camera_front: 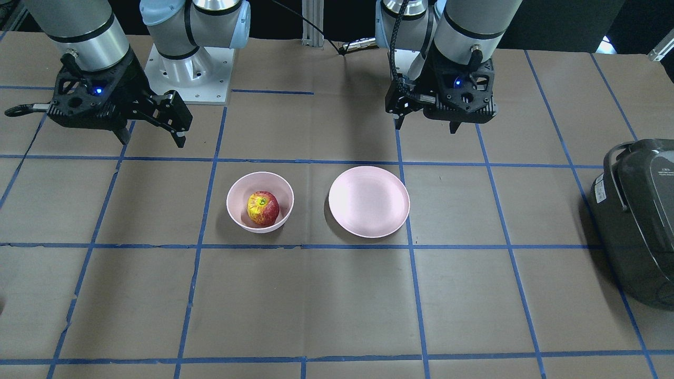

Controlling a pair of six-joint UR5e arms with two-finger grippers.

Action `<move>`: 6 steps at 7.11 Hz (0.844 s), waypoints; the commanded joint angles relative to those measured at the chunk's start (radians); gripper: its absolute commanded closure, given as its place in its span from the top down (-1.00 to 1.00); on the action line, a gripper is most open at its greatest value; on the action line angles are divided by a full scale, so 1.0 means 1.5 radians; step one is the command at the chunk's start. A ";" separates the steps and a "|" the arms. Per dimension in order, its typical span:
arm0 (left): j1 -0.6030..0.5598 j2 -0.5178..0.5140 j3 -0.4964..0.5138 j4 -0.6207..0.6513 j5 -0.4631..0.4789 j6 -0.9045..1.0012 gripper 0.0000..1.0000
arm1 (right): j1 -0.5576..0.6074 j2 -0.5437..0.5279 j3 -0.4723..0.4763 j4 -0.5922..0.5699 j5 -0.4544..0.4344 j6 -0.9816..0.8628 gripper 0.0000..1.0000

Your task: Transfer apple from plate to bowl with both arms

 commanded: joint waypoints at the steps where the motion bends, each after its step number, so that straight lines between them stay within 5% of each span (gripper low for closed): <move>1: 0.011 0.007 0.002 -0.005 0.003 0.028 1.00 | 0.014 -0.001 -0.001 -0.005 -0.002 0.013 1.00; 6: 0.010 0.007 0.002 -0.005 0.005 0.027 1.00 | 0.054 0.003 -0.032 0.001 -0.042 0.049 1.00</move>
